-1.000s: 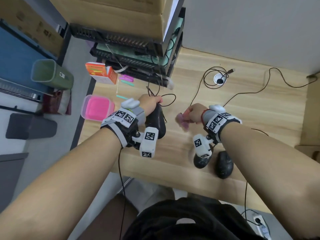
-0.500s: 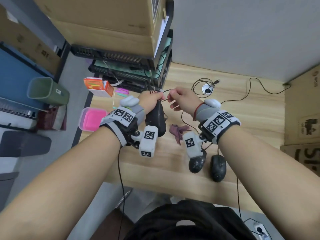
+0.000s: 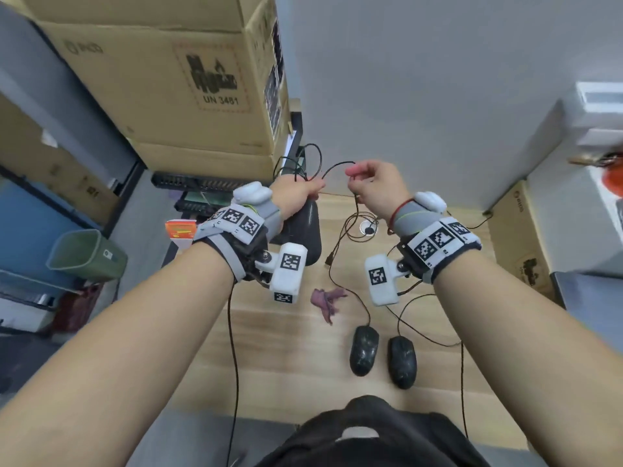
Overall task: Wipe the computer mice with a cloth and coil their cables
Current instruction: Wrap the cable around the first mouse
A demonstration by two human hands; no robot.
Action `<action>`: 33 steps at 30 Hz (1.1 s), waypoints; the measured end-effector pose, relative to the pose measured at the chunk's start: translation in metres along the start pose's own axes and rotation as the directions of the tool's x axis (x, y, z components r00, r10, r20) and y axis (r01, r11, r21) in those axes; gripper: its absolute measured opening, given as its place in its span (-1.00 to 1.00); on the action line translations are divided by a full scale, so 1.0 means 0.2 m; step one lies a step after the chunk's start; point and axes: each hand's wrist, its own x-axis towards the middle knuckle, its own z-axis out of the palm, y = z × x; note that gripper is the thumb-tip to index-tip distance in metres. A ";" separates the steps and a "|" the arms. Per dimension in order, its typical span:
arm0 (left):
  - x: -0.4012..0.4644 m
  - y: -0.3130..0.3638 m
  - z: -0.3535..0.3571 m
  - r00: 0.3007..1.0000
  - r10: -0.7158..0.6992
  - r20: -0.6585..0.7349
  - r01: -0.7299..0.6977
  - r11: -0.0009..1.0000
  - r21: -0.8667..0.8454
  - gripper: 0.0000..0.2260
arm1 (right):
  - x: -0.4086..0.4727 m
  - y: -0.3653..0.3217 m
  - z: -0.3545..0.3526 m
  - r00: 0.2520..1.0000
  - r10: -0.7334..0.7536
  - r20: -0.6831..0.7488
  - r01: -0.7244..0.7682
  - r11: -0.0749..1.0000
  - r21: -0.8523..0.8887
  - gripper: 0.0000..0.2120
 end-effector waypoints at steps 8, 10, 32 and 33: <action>0.04 0.15 0.08 0.996 -0.012 -0.088 -0.008 0.976 -0.219 -0.86 | -0.17 -0.12 -0.12 0.918 0.010 0.396 -0.025 0.999 0.034 -0.67; 0.05 0.16 0.10 0.995 0.004 -0.103 -0.022 0.984 -0.177 -0.78 | -0.18 -0.12 -0.11 0.914 0.009 0.405 -0.039 0.997 0.067 -0.76; -0.05 0.14 0.14 0.967 0.048 0.250 -0.020 0.993 -0.113 -0.52 | -0.11 -0.08 -0.16 0.945 -0.093 0.314 0.086 0.996 0.037 -0.58; -0.05 0.13 0.15 0.975 0.059 0.212 -0.035 0.993 -0.114 -0.55 | -0.11 -0.08 -0.17 0.936 -0.096 0.340 0.098 0.995 0.011 -0.57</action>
